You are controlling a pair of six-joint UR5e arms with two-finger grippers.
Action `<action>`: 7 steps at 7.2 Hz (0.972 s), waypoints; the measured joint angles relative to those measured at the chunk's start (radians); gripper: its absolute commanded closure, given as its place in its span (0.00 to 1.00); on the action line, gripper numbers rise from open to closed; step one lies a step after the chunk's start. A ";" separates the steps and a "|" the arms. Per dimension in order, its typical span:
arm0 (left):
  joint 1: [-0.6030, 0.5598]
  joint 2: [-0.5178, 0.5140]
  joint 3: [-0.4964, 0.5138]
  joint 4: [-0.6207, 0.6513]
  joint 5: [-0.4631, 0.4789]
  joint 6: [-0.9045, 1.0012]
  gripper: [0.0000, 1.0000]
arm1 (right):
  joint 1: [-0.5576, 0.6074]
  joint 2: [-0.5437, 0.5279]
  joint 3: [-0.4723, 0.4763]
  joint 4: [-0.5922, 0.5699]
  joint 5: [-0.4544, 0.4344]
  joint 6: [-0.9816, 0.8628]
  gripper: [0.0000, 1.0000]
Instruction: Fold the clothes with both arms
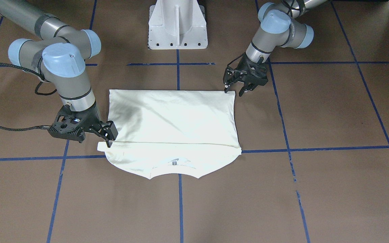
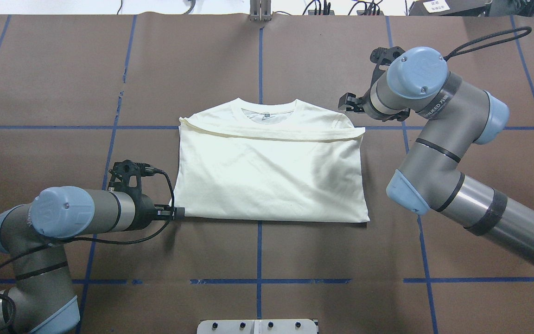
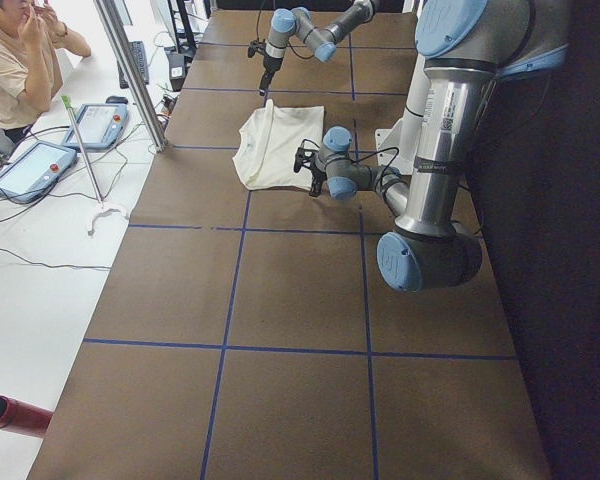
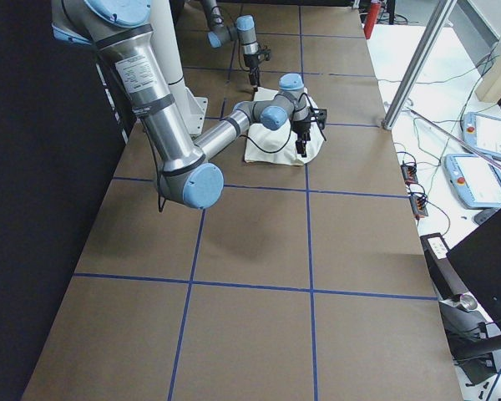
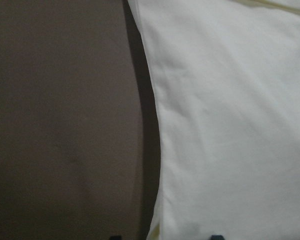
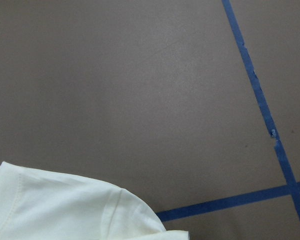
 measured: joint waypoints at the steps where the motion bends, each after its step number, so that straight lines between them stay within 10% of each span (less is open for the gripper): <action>1: 0.004 -0.002 0.000 0.000 0.000 0.000 0.94 | 0.000 -0.001 0.000 0.000 0.000 -0.001 0.00; 7: -0.017 0.014 -0.016 0.007 0.000 0.050 1.00 | 0.000 0.002 -0.002 0.001 0.000 0.000 0.00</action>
